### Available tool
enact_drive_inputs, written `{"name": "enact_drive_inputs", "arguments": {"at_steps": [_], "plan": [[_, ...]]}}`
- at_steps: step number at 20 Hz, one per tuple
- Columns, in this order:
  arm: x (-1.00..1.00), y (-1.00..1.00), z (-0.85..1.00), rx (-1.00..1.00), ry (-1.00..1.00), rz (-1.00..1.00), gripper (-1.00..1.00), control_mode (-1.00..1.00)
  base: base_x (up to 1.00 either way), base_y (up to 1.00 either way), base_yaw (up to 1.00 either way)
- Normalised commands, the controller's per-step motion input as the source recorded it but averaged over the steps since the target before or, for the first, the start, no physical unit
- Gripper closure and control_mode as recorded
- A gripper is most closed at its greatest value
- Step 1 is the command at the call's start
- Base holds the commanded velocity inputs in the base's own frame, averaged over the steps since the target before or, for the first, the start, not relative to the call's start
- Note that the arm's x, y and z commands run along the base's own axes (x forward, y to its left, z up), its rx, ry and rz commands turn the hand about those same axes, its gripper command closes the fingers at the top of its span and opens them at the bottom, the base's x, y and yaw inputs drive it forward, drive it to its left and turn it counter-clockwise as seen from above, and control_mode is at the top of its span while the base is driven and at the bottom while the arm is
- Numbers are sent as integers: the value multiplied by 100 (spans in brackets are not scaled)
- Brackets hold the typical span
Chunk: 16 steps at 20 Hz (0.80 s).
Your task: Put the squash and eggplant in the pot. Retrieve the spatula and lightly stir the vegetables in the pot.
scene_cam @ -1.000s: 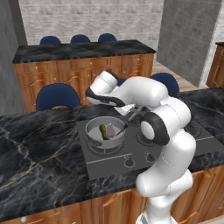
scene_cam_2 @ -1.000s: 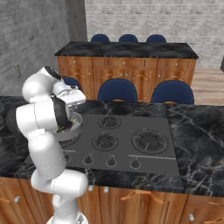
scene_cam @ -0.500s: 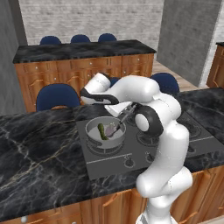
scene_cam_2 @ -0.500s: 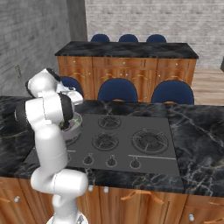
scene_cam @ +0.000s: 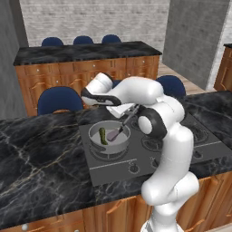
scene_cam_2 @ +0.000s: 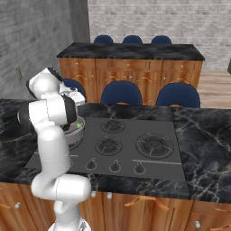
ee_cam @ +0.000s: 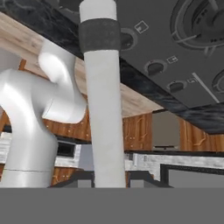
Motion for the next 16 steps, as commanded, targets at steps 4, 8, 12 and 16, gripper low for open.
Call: {"name": "enact_drive_inputs", "arguments": {"at_steps": [4,8,12,16], "plan": [[-1,2,8,4,-8,4,100,-100,0,0,0],[-23,0,27,9,-16,0,100,-100,0,0,0],[36,35,-40,0,-1,0,100,-100,0,0,0],[13,3,-55,0,0,0,100,-100,0,0,0]]}}
